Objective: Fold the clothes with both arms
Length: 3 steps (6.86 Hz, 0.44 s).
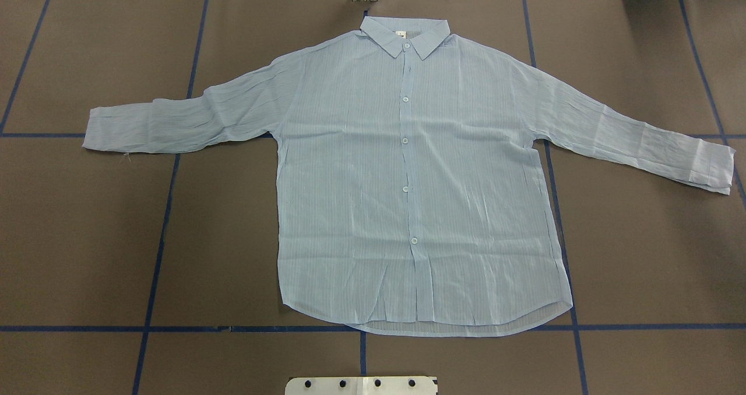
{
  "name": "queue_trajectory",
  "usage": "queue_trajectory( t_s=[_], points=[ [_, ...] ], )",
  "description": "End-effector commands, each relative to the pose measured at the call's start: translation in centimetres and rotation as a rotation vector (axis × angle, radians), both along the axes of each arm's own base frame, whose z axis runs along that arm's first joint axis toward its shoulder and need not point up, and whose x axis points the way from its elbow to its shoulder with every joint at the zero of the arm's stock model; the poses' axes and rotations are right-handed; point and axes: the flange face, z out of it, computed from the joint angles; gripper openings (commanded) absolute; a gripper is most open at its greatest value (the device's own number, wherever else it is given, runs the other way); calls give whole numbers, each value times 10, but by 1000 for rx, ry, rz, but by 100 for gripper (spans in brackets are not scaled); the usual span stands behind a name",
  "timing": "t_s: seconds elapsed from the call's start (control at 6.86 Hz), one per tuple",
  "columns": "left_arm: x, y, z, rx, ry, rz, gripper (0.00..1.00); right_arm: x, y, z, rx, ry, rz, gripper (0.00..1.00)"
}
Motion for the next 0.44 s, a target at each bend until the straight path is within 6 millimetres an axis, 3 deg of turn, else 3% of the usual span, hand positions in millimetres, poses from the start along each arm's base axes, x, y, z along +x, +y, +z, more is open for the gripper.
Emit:
queue_trajectory(
  t_s=[0.0,0.15,0.29],
  points=[
    [4,22,20,-27,80,45,100,-3,7,11,-16,-2,-6,100],
    [7,31,17,-11,87,54,100,-4,12,16,-10,-6,-7,100],
    [6,37,31,-42,85,44,100,-5,16,22,-2,-5,-10,100]
  ],
)
